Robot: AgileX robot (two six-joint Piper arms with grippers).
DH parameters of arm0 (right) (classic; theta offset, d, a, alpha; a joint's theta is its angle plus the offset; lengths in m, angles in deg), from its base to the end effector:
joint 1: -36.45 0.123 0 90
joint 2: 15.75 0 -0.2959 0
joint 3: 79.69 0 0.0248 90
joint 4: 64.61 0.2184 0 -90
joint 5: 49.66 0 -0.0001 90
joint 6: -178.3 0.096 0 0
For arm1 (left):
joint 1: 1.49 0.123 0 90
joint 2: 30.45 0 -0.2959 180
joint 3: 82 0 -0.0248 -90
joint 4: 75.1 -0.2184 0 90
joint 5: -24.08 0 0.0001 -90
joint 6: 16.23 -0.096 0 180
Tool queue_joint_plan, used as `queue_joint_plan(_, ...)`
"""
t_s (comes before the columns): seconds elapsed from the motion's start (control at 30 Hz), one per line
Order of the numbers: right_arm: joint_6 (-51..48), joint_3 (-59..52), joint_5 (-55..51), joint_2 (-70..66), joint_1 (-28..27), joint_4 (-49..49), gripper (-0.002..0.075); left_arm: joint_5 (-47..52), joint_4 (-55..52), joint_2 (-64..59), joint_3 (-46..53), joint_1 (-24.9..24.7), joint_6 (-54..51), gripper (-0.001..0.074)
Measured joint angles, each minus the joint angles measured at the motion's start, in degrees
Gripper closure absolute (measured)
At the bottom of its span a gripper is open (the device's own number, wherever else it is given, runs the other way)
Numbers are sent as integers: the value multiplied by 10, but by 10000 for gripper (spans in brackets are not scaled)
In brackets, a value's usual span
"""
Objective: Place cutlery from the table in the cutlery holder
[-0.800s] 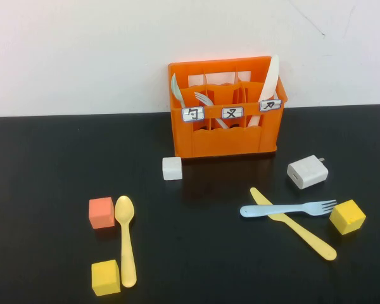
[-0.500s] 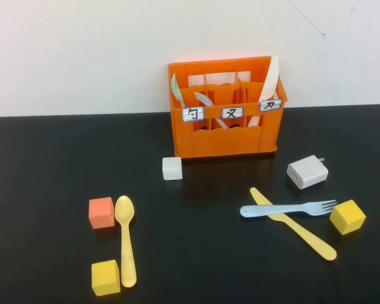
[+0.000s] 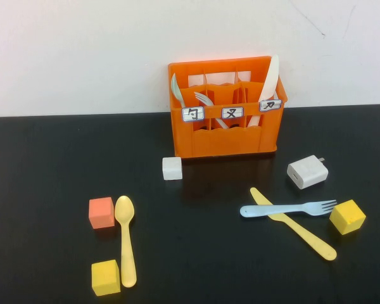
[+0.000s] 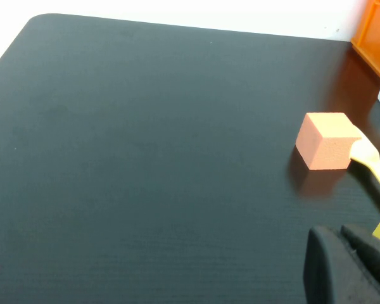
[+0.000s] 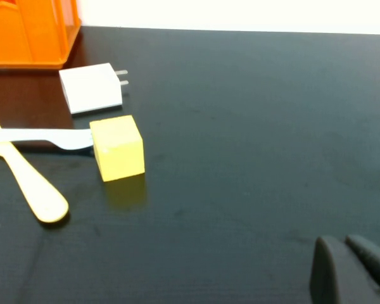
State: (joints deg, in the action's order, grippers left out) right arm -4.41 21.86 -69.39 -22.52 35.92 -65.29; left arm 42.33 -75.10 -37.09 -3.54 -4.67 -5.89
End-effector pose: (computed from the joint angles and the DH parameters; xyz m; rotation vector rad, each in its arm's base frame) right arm 0.0145 -0.0005 0.1759 -0.0423 1.8315 -0.0513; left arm 0.0149 -0.0008 0.1783 -0.1128 1.8034 -0.1681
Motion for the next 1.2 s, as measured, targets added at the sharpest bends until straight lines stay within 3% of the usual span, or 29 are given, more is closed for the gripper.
queue_joint_plan(0.67,0,0,6,0,0,-2,728,-31,0,0,2,0,0,736)
queue_joint_plan(0.87,0,-6,79,0,0,-4,728,-145,0,0,2,0,1,736)
queue_joint_plan(1.2,-11,-6,321,0,0,-4,728,-419,0,0,2,0,12,736)
